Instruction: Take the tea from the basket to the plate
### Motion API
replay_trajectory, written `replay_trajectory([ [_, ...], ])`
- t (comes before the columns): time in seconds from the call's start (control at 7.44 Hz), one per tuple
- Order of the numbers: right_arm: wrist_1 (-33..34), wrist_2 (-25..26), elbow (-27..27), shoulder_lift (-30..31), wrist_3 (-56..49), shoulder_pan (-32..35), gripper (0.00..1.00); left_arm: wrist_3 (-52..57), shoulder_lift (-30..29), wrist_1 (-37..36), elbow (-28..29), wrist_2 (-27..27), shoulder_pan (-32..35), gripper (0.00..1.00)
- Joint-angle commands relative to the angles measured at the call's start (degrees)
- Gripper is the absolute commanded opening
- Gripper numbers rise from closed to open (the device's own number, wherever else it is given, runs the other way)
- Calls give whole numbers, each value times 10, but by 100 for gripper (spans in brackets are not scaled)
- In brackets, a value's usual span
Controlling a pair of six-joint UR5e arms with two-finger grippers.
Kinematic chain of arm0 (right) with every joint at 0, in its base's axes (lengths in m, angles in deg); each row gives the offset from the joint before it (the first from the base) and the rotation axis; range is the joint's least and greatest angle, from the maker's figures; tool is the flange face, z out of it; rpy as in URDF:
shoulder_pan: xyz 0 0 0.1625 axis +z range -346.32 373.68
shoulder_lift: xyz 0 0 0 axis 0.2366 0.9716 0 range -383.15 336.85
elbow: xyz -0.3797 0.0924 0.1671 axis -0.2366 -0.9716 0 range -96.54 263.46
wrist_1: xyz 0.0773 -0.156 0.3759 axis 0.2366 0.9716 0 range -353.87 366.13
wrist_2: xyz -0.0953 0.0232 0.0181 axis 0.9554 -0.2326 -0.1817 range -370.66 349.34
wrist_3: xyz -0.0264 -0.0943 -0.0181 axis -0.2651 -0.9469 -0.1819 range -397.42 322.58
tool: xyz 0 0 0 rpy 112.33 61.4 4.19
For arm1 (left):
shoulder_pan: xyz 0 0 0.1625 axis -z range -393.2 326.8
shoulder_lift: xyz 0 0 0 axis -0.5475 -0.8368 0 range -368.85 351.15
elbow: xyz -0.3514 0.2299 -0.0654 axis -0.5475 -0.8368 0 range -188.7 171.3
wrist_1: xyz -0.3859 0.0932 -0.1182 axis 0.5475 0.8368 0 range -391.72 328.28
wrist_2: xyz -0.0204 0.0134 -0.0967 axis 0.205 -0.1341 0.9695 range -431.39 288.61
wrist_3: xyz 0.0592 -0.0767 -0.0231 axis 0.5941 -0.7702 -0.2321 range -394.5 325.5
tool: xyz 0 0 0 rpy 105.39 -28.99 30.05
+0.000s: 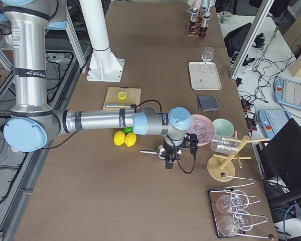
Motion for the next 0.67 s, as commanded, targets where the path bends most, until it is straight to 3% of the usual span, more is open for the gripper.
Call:
replay_trajectory([
  [0.0,0,0,1,0,0,2,100,0,-3,3,-2,1,0,99],
  [0.54,0,0,1,0,0,10,100,2,-6,53,0,0,0,99],
])
